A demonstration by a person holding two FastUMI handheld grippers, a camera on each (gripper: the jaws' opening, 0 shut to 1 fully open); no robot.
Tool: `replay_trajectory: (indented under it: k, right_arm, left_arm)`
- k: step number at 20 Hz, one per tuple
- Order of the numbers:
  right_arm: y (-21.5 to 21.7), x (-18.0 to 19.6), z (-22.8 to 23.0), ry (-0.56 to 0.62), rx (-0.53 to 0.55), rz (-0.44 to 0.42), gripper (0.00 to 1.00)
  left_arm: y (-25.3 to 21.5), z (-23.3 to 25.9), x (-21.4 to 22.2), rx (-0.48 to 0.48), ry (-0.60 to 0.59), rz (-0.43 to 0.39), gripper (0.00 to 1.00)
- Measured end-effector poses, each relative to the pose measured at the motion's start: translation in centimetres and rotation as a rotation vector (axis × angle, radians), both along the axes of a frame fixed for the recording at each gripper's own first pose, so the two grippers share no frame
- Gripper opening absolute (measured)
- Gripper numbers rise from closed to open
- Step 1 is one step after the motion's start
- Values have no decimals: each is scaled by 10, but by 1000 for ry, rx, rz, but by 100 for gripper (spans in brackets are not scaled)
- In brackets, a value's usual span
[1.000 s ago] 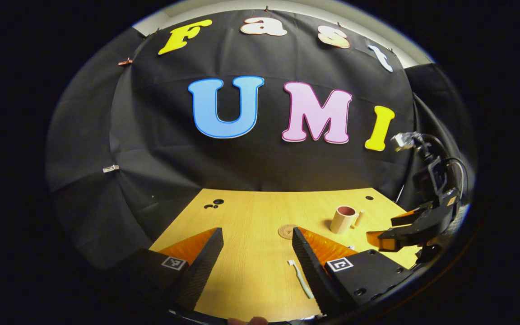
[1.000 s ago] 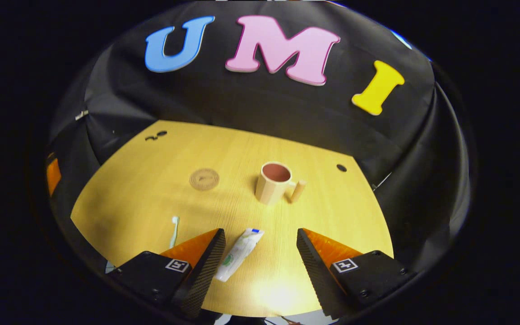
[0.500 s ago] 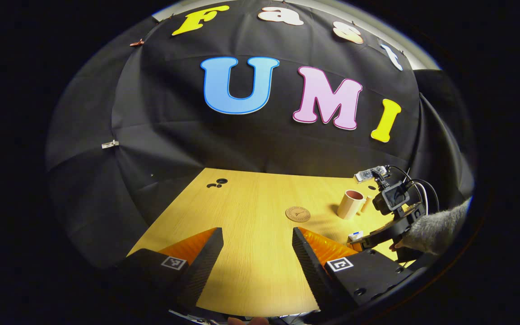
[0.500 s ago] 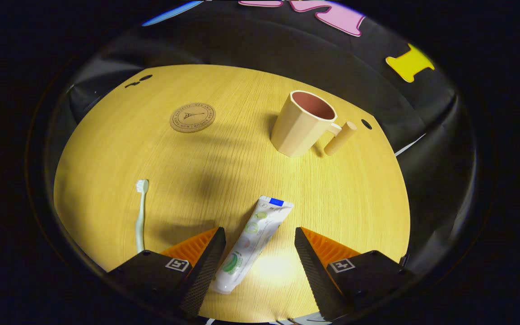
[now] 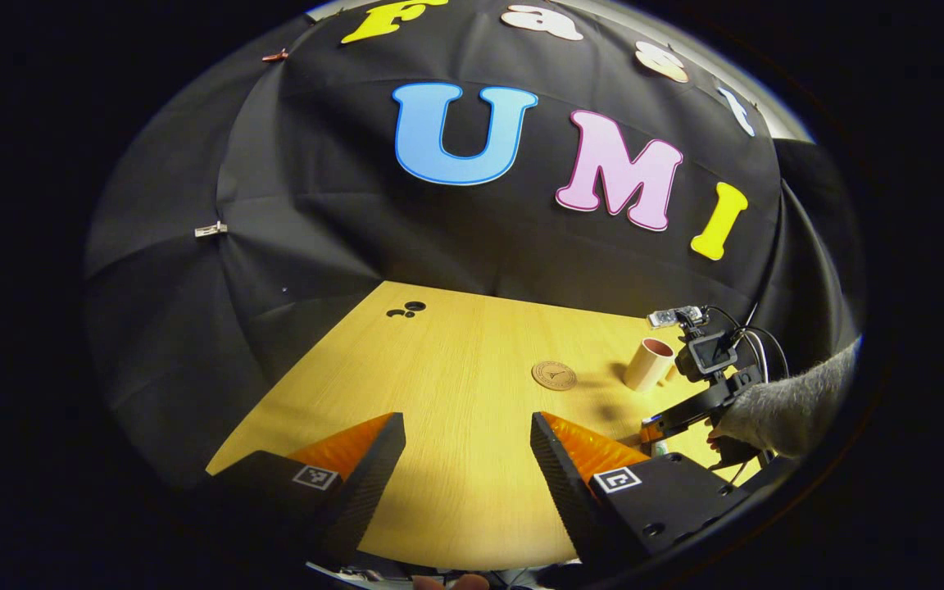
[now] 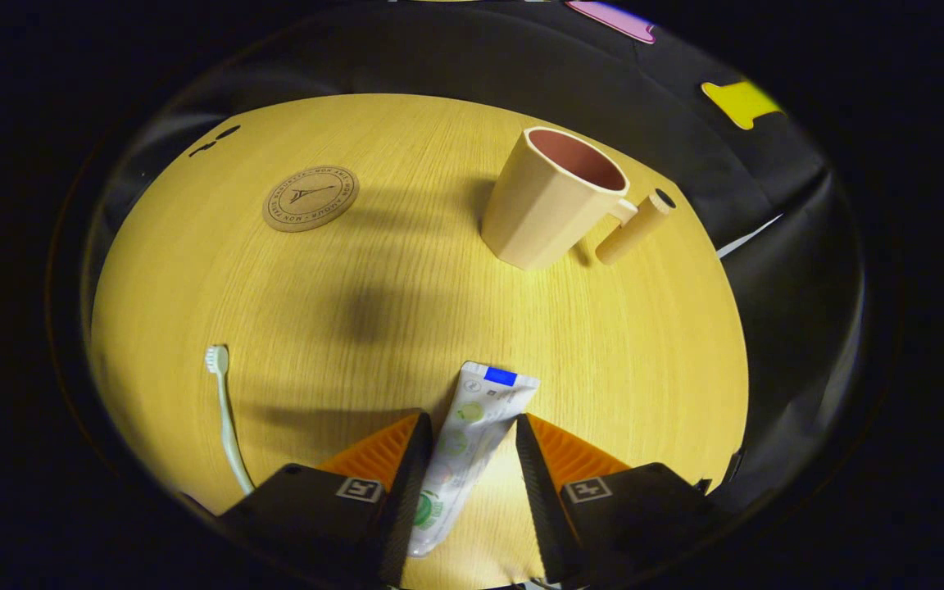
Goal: Put the toothbrush and toothpaste on the desktop into the cup, then pick up the cup and place it on the coaster on the desktop.
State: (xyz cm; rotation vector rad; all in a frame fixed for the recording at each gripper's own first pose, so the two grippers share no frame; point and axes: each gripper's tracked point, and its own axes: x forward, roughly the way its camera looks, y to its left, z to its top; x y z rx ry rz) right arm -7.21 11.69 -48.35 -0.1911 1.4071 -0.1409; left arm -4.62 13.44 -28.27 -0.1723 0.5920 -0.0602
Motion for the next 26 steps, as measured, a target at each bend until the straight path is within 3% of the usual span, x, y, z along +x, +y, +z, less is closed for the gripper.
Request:
replay_trajectory:
  k: [1, 2, 3, 4, 7, 10, 11, 13, 19, 26]
  right_arm:
    - [-4, -4, -11, 15, -8, -10, 60]
    - [-10, -3, -11, 13, -31, 0, 36]
    - [-12, -3, -11, 12, -35, 9, 34]
    - [-10, -3, -11, 10, -20, 19, 23]
    - [-9, -4, -8, -1, 62, 37, 19]
    - [-7, -7, -7, -24, 211, 19, 10]
    - [-9, -10, -7, -23, 255, 0, 14]
    - [-16, -16, 1, -36, 315, -24, 14]
    - [-30, -30, 31, -88, 450, 46, 14]
    - [-54, -21, 61, -146, 569, 55, 14]
  left_arm:
    - [0, 0, -1, -2, 1, 4, 97]
    - [-1, 2, -1, -3, 1, 7, 97]
    - [-3, 1, 0, -2, 1, 10, 97]
    - [-4, 3, 0, 1, 0, 13, 97]
    - [-14, 5, -3, 5, 8, 19, 97]
    - [-34, 3, -5, 6, 49, 26, 97]
    - [-43, 0, -4, 1, 67, 28, 97]
    - [-65, -10, -2, -13, 122, 16, 96]
    - [-130, -59, 12, -15, 298, -41, 96]
    - [-178, -127, 18, 136, 475, -160, 95]
